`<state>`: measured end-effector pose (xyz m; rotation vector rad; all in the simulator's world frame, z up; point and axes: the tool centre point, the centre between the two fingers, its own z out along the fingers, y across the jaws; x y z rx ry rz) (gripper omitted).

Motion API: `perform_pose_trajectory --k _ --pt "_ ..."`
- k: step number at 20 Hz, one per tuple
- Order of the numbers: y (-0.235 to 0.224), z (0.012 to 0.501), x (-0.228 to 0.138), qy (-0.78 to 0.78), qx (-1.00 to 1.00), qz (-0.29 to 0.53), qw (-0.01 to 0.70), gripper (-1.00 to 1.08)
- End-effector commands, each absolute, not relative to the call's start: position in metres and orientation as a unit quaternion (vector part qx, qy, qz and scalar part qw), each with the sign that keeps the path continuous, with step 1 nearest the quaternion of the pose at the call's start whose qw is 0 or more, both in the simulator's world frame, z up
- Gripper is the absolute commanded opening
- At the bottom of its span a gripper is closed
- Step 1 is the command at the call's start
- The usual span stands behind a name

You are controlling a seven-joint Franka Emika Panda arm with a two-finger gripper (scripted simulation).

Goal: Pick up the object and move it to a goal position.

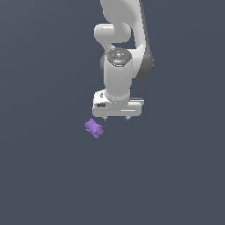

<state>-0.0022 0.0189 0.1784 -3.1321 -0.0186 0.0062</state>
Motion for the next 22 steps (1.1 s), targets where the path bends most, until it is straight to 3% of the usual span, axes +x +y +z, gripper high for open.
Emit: perform_pose_trajectory --k 1,22 --pt "0.021 0.18 -0.003 -0.006 -1.0 0.003 0.004 1.0" --pt "-0.014 0.161 -0.006 -0.119 -0.993 0.002 0.002 1.0"
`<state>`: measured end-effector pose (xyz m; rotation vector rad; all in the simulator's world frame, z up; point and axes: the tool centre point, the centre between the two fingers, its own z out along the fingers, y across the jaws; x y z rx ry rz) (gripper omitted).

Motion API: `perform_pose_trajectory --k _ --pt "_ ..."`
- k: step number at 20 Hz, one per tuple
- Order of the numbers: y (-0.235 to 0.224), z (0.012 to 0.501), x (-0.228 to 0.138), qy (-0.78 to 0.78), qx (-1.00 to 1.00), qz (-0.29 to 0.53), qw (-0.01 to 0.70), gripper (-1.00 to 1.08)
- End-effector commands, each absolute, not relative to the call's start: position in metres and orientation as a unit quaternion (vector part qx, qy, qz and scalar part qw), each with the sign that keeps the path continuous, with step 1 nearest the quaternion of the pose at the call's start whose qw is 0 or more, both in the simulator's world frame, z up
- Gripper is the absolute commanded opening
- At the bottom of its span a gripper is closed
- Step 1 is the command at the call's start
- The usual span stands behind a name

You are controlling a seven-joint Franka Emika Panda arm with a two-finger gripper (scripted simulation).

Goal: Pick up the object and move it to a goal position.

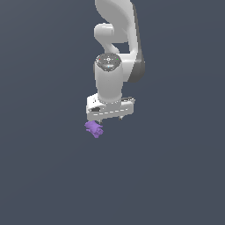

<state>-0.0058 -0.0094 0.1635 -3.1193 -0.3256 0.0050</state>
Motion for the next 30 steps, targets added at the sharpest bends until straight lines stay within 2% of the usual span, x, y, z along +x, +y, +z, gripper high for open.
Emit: perform_pose_trajectory --k 1,30 --pt "-0.017 0.159 -0.007 -0.13 -0.992 0.001 0.002 1.0" --pt "-0.098 0.116 -0.027 -0.4 -0.916 0.0 0.0 1.0"
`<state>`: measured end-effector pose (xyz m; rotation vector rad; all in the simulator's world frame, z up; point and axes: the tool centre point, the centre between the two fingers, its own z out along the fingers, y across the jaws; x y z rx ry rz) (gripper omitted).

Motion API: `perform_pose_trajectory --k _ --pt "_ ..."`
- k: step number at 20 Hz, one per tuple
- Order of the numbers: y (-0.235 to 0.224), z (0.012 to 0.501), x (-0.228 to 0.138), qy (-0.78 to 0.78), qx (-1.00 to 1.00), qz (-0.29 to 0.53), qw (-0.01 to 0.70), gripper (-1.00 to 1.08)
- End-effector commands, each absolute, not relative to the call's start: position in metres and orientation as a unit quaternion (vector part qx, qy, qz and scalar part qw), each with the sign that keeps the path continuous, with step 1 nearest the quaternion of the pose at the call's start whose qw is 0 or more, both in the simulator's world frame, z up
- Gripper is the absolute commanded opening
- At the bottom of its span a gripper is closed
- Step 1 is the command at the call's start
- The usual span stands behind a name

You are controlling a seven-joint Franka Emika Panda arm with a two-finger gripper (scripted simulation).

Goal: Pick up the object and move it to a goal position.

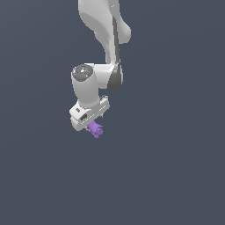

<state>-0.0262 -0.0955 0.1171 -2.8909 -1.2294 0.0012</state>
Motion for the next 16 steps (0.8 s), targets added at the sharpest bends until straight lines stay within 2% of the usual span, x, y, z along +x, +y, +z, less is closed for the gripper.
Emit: perform_pose_trajectory --k 1,16 --pt "-0.099 0.115 -0.027 -0.405 -0.914 0.0 0.0 1.0" --pt "-0.104 0.099 -0.03 -0.419 -0.908 0.0 0.0 1.0"
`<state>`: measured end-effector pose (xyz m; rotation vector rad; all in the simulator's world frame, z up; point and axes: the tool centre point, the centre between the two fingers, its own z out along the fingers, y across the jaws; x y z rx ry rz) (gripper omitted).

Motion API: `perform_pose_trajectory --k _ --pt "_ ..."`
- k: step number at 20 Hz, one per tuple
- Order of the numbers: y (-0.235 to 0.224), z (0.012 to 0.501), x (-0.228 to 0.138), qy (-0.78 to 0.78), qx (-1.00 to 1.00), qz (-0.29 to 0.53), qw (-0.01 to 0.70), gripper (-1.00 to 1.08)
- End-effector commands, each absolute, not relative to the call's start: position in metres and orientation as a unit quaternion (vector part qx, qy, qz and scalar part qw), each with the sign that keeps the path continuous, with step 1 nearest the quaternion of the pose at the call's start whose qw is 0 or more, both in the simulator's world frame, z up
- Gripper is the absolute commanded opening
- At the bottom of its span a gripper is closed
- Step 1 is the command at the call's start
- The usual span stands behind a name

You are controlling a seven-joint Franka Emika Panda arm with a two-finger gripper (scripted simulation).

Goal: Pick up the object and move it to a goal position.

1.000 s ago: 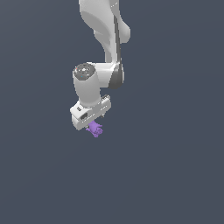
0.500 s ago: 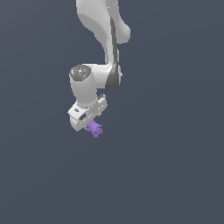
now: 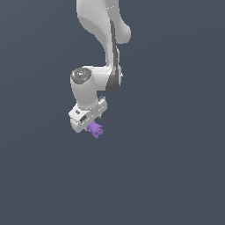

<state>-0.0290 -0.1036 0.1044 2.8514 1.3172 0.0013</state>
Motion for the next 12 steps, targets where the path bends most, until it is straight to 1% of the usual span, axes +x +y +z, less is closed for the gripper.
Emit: perform_pose_trajectory --k 1,6,11,12 --pt "-0.103 0.094 -0.03 0.42 0.908 0.0 0.0 1.0" --pt "-0.103 0.07 -0.03 0.421 0.907 0.0 0.0 1.0" --pt "-0.104 0.062 -0.029 0.421 0.907 0.0 0.0 1.0" --pt "-0.104 0.062 -0.029 0.421 0.907 0.0 0.0 -1.0"
